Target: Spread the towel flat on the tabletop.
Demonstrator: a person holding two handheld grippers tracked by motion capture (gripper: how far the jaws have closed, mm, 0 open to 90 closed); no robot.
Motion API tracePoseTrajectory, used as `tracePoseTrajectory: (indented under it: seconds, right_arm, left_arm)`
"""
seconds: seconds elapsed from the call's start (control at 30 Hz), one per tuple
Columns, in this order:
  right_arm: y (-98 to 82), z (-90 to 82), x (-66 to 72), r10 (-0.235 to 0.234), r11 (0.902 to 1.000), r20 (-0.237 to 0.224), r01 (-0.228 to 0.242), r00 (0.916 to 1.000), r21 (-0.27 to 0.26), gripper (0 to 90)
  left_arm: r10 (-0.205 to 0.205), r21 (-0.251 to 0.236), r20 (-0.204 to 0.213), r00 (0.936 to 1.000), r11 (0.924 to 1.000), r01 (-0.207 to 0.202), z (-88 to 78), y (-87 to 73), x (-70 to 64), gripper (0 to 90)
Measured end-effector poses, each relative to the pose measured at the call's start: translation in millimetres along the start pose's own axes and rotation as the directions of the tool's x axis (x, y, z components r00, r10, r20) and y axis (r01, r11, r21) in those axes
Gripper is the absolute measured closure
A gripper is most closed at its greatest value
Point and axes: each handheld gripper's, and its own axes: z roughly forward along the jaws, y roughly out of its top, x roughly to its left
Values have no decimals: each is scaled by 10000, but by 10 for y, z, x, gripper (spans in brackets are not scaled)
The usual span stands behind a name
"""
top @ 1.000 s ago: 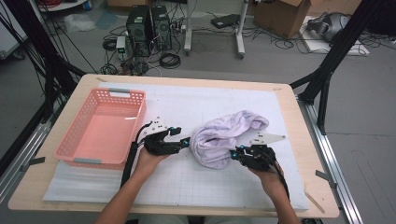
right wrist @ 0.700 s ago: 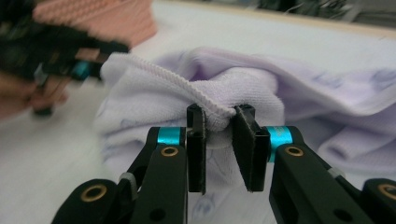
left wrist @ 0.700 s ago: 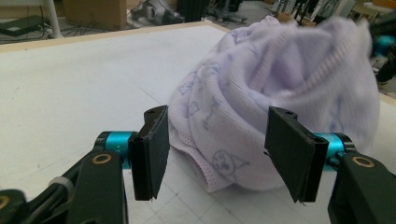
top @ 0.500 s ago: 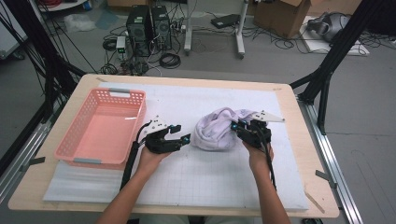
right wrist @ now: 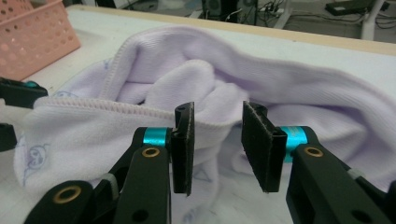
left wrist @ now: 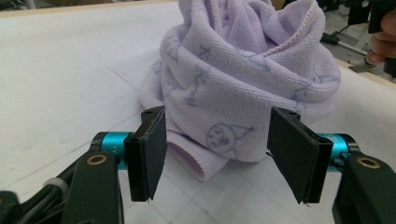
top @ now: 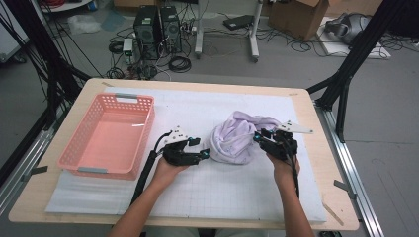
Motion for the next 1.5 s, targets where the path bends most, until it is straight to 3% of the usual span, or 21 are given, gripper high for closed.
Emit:
tracePoseTrajectory:
  seconds: [0.07,0.2,0.27,0.37,0.43,0.5,0.57,0.63,0.7,0.73,0.8,0.83,0.87,0.9,0.97,1.1,1.17,1.23,1.33,1.43,1.5]
  right_arm:
    - [-58,-37,-62,128,9999,-34,-128,9999,68,631]
    - [-201,57,-84,-254,9947,-249,277,9994,986,583]
    - [-262,178,-16,-633,9848,-311,675,9975,1597,577]
    - [-330,379,109,-991,9680,-394,1055,9943,2275,630]
    - [-347,428,137,-684,9698,-408,761,9968,2318,733]
    - [-334,402,146,-737,9662,-652,874,9952,2426,824]
    - [-308,301,168,-887,9549,-1187,1184,9890,2723,859]
    - [-310,170,213,-991,9460,-1767,1478,9793,2884,865]
    - [-329,34,293,-933,9482,-2551,1640,9624,2720,869]
    - [-337,-30,353,-874,9495,-3008,1707,9497,2633,874]
    - [-351,-140,503,-1228,9455,-3892,2267,9129,2335,875]
    - [-342,-186,571,-1417,9444,-4248,2507,8941,2127,874]
    - [-322,-221,626,-1614,9442,-4412,2682,8828,1912,873]
    - [-295,-246,663,-1776,9449,-4431,2781,8787,1727,862]
    - [-244,-277,665,-1941,9525,-4204,2728,8863,1353,768]
    - [-164,-322,536,-2053,9710,-2868,2315,9357,602,563]
    - [-119,-305,481,-2213,9730,-2146,2301,9513,166,487]
    - [-84,-200,442,-2195,9738,-1866,2266,9576,172,449]
    - [-85,136,397,-1518,9671,-2526,1963,9556,1617,463]
    - [-69,339,353,-1431,9598,-3017,2065,9426,1900,821]
    - [8,394,292,-1415,9667,-2737,1924,9514,1691,847]
  left_arm:
    - [101,113,-55,9999,9999,-100,75,20,-19,371]
    - [156,220,-6,9999,9996,-156,235,82,-77,368]
    - [105,196,-174,9998,9998,-102,305,80,-89,381]
    - [-476,381,-465,9978,9981,494,382,93,-50,438]
    - [-428,324,-562,9975,9985,447,372,103,-46,587]
    - [-31,-53,-1013,9949,10000,26,301,148,-34,799]
    - [-551,-822,-1181,9915,9956,455,176,214,28,819]
    - [-853,-1422,-1143,9898,9875,687,43,280,81,822]
    - [-731,-1724,-1253,9894,9837,509,-64,345,90,822]
    - [-676,-1883,-1445,9872,9813,396,-116,380,91,824]
    - [-732,-2063,-1414,9872,9776,429,-166,449,116,828]
    - [-629,-1930,-1550,9859,9807,323,-156,479,117,832]
    - [-546,-1842,-1669,9845,9826,232,-130,500,116,833]
    - [-532,-1809,-1740,9833,9833,212,-104,513,118,833]
    - [-627,-1847,-1868,9804,9824,277,-54,528,132,833]
    - [-993,-1916,-1947,9758,9796,615,34,495,197,834]
    - [-1184,-1869,-2000,9726,9791,807,74,465,240,834]
    - [-1249,-1861,-2044,9709,9787,867,98,448,272,834]
    - [-1084,-1758,-2321,9666,9821,679,74,434,344,834]
    - [-1133,-1743,-2411,9639,9821,718,60,411,420,834]
    - [-1202,-1723,-2389,9636,9818,798,76,392,447,831]
